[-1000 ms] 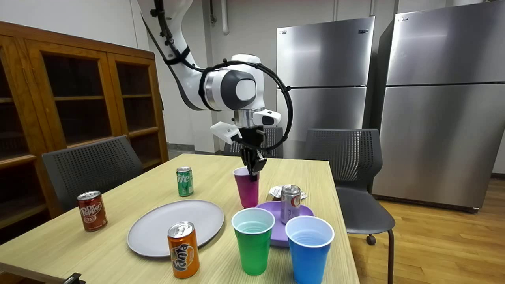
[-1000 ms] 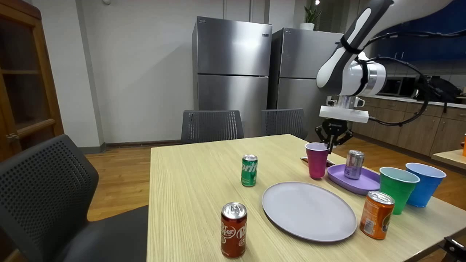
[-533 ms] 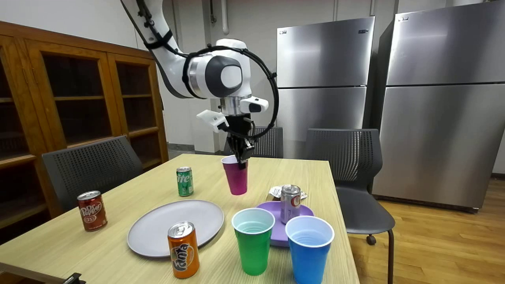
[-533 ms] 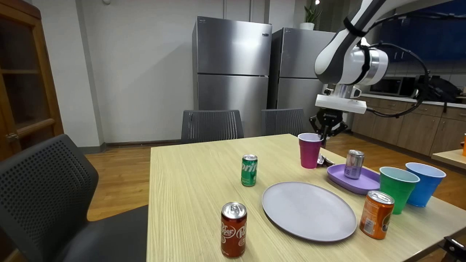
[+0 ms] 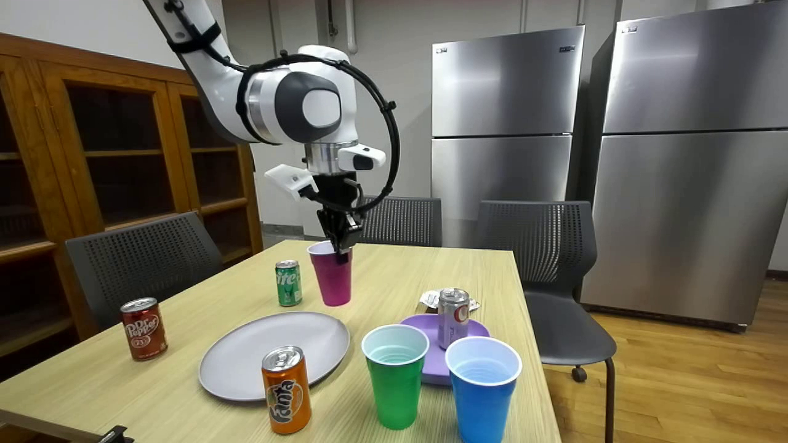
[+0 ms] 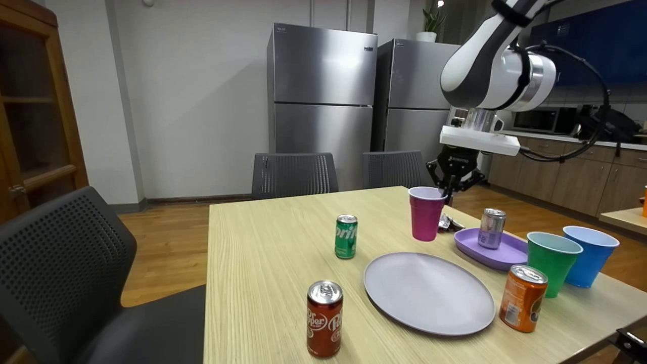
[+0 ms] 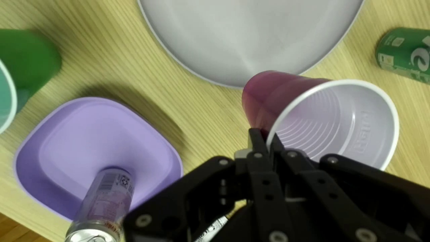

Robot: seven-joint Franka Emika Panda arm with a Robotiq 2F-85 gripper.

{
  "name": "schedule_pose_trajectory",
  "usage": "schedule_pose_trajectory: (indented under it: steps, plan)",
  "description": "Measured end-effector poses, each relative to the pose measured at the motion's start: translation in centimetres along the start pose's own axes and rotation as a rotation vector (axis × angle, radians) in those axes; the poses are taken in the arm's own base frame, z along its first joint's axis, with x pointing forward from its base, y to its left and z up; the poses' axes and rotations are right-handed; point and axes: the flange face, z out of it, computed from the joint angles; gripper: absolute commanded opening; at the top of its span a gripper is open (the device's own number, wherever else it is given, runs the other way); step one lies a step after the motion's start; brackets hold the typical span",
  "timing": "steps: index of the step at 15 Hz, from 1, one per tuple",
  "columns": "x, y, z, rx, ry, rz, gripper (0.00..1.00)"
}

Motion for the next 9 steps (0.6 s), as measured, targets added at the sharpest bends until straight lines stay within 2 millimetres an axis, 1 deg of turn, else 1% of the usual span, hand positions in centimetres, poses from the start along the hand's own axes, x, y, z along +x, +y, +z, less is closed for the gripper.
schedule_pose_trajectory:
  steps: [4, 9]
  plan:
    - [-2.4, -0.4, 0.3, -0.003, -0.027, -0.036, 0.01]
    - [-3.9, -0.8, 1.2, -0.011, -0.053, -0.068, 0.01]
